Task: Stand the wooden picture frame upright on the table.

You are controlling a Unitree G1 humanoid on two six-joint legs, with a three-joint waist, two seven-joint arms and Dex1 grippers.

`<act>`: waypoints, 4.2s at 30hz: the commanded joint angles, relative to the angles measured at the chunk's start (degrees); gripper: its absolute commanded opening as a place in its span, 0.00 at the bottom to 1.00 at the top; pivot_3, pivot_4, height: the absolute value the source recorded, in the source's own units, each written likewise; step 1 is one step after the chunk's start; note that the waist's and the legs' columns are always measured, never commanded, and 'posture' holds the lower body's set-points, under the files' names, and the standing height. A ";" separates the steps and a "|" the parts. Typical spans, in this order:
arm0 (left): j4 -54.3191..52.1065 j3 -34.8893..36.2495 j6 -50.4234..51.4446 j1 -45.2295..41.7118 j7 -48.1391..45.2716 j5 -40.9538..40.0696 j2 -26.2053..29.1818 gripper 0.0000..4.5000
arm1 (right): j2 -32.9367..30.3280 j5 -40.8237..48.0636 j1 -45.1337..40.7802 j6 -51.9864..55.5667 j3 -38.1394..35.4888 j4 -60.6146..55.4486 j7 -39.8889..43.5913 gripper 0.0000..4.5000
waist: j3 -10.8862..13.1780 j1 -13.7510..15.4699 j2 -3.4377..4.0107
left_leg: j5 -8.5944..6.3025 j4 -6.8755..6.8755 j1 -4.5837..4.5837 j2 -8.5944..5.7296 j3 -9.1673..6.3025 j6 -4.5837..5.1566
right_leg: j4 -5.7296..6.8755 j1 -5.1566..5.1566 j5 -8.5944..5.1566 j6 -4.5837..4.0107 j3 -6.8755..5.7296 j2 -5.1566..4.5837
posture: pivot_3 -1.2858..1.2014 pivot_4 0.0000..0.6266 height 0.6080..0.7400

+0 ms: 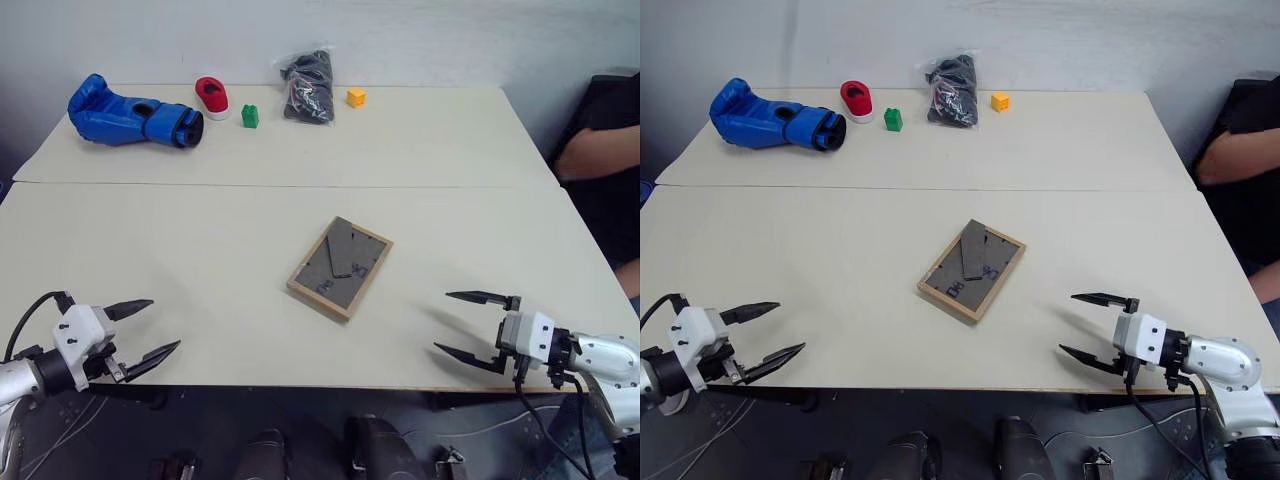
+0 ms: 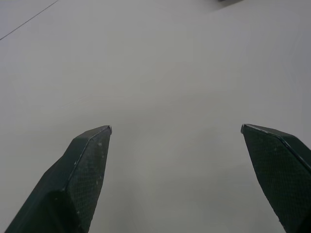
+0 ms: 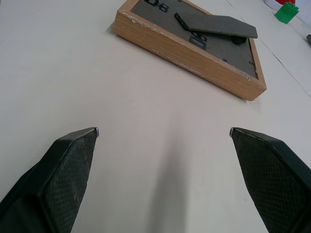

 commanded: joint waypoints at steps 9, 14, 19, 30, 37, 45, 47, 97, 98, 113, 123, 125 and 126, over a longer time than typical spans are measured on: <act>-6.13 -6.50 15.26 -14.90 3.80 -4.93 0.91 0.91 | -0.12 7.72 5.84 16.94 -3.76 -15.11 -5.15 0.87 | -0.01 0.87 -0.03 | 0.04 0.11 -0.02 -0.01 -0.03 -0.07 | 0.12 0.01 0.01 0.01 -0.02 -0.01 | 0.52 0.24 1.00; 0.08 -20.82 18.46 -33.83 9.88 4.55 -5.27 0.59 | 1.67 -0.27 1.05 24.66 -1.07 -17.32 -12.35 0.47 | -0.08 1.51 -0.05 | 0.18 0.18 -0.01 -0.12 0.02 -0.30 | 0.19 0.00 0.04 0.08 0.04 -0.01 | 0.52 0.24 1.00; 12.46 -30.11 16.37 -45.86 13.12 12.54 -13.30 0.24 | 4.92 -9.61 -5.56 26.27 3.06 -13.91 -17.89 0.08 | -0.08 1.34 -0.09 | 0.20 0.28 -0.16 -0.11 0.23 -0.31 | 0.40 -0.19 0.07 0.13 0.10 0.15 | 0.52 0.24 1.00; 21.29 -37.52 15.09 -50.55 15.12 19.11 -22.53 0.01 | 16.63 -18.78 -17.56 35.35 12.25 -10.92 -25.06 0.00 | -0.06 1.31 -0.12 | 0.18 0.71 -0.31 -0.06 0.34 -0.28 | 0.71 -0.35 0.07 0.14 0.22 0.17 | 0.52 0.24 1.00; 10.23 -37.10 19.80 -42.94 8.96 15.92 -18.98 0.01 | 19.34 -20.17 -20.40 35.26 15.10 -10.42 -23.30 0.00 | -0.06 1.05 -0.11 | 0.17 0.76 -0.30 -0.02 0.31 -0.29 | 0.75 -0.34 0.07 0.14 0.21 0.17 | 0.52 0.24 1.00; -9.58 -30.18 26.35 -26.86 6.76 9.80 -11.15 0.01 | 17.24 -19.75 -18.42 36.91 16.57 -14.25 -18.69 0.00 | -0.07 0.03 -0.10 | 0.12 0.70 -0.31 0.02 0.22 -0.27 | 0.71 -0.32 0.06 0.12 0.21 0.13 | 0.52 0.24 1.00; -11.26 -28.36 28.86 -25.08 8.60 9.16 -10.67 0.01 | 16.70 -19.70 -17.39 37.10 15.94 -14.48 -18.39 0.00 | -0.07 0.03 -0.10 | 0.12 0.70 -0.31 0.03 0.20 -0.26 | 0.71 -0.31 0.06 0.12 0.21 0.13 | 0.52 0.24 1.00; 11.45 -20.82 96.29 -47.29 29.83 -38.87 -8.75 1.00 | 8.97 -20.26 -16.67 36.09 17.87 -18.00 -10.13 0.00 | -0.04 0.28 -0.18 | 0.06 0.93 -0.38 -0.17 -0.22 -0.18 | 0.70 -0.16 0.04 0.14 0.10 -0.02 | 0.52 0.24 1.00; 11.50 -21.98 96.29 -47.62 31.70 -40.77 -9.50 1.00 | 9.54 -20.59 -17.02 36.18 18.36 -17.94 -10.19 0.00 | -0.04 0.37 -0.17 | 0.06 0.97 -0.38 -0.18 -0.24 -0.18 | 0.70 -0.14 0.04 0.14 0.10 -0.02 | 0.52 0.24 1.00; 20.76 -25.17 95.31 -48.15 62.74 -75.13 -12.48 1.00 | 14.49 -23.40 -15.91 42.60 20.88 -21.93 -13.88 0.00 | -0.07 0.87 -0.17 | 0.07 1.00 -0.31 -0.25 -0.35 -0.24 | 0.68 -0.11 0.04 0.15 0.08 -0.08 | 0.52 0.24 1.00; 16.15 -28.11 83.58 -43.76 77.43 -91.45 -13.13 0.54 | 14.86 -24.28 -14.75 45.70 21.09 -23.77 -15.39 0.00 | -0.07 0.88 -0.18 | 0.06 1.01 -0.21 -0.26 -0.36 -0.31 | 0.54 -0.04 0.03 0.15 0.06 -0.09 | 0.52 0.24 1.00; 15.14 -27.88 83.22 -43.12 77.81 -91.45 -13.76 0.42 | 14.84 -24.30 -14.60 45.79 21.12 -23.98 -15.45 0.00 | -0.08 0.99 -0.19 | 0.07 1.01 -0.22 -0.27 -0.36 -0.33 | 0.48 -0.01 0.03 0.15 0.04 -0.07 | 0.52 0.24 1.00; 14.75 -27.75 83.05 -42.85 77.81 -91.45 -14.15 0.37 | 14.87 -24.30 -14.51 45.84 21.13 -24.09 -15.46 0.00 | -0.08 1.12 -0.19 | 0.08 1.01 -0.22 -0.27 -0.36 -0.33 | 0.44 0.01 0.03 0.15 0.03 -0.06 | 0.52 0.24 1.00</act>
